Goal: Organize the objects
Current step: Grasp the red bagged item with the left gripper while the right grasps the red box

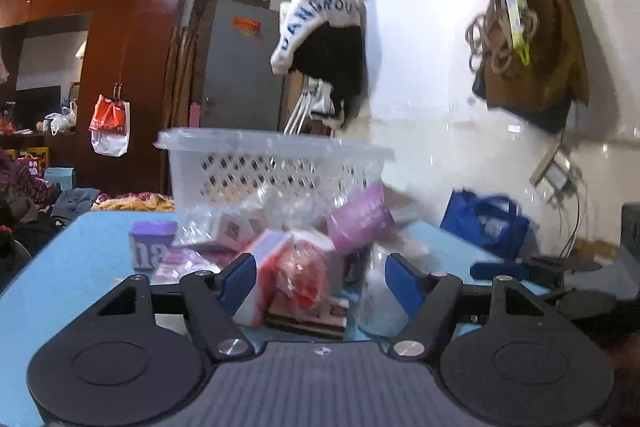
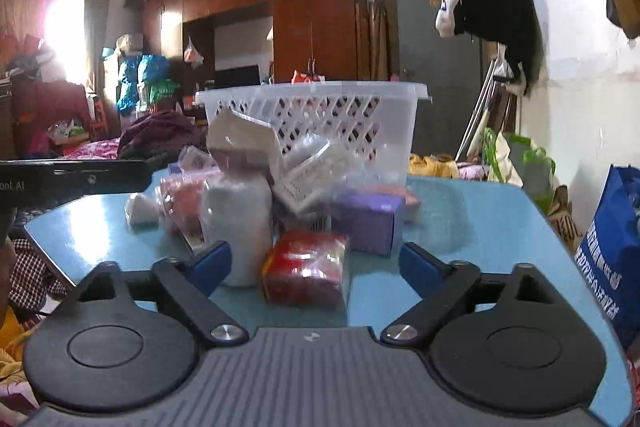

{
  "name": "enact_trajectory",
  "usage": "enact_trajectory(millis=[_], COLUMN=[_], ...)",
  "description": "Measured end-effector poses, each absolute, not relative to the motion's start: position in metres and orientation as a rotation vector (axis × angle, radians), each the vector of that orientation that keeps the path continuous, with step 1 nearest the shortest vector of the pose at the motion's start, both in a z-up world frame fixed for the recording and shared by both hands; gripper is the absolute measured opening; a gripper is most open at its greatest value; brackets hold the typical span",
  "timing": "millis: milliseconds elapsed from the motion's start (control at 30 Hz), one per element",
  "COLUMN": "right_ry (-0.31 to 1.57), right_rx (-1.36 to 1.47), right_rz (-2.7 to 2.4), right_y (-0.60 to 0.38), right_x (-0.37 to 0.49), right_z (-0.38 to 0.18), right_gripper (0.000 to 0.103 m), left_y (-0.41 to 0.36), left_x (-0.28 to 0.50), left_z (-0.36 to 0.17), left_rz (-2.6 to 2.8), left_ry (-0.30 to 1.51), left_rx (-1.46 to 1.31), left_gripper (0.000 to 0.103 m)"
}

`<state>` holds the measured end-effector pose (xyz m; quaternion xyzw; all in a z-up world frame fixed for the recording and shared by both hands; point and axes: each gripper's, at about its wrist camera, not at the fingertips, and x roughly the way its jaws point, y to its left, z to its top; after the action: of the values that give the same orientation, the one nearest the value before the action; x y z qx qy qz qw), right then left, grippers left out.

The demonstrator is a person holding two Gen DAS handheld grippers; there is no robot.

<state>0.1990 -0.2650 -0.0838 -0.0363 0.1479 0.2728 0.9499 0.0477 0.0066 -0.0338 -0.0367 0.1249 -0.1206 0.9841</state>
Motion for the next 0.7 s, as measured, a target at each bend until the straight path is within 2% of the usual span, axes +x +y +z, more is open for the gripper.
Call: enact_trajectory(millis=[167, 233, 300, 567, 700], right_ry=[0.339, 0.351, 0.354, 0.340, 0.335], right_rx=[-0.109, -0.116, -0.129, -0.135, -0.135], right_rz=[0.528, 0.526, 0.520, 0.506, 0.511], right_y=[-0.254, -0.252, -0.251, -0.255, -0.256], right_x=[0.201, 0.199, 0.198, 0.192, 0.190], right_z=[-0.096, -0.101, -0.103, -0.101, -0.098], right_gripper=[0.071, 0.060, 0.055, 0.055, 0.055], left_y=[0.002, 0.000, -0.002, -0.008, -0.008], left_x=[0.065, 0.068, 0.070, 0.074, 0.074], left_z=[-0.051, -0.054, -0.054, -0.054, -0.054], left_rz=[-0.203, -0.176, -0.167, -0.136, -0.106], left_ry=[0.316, 0.330, 0.327, 0.316, 0.315], left_rx=[-0.078, -0.059, -0.052, -0.028, -0.016], left_gripper=[0.068, 0.068, 0.068, 0.067, 0.045])
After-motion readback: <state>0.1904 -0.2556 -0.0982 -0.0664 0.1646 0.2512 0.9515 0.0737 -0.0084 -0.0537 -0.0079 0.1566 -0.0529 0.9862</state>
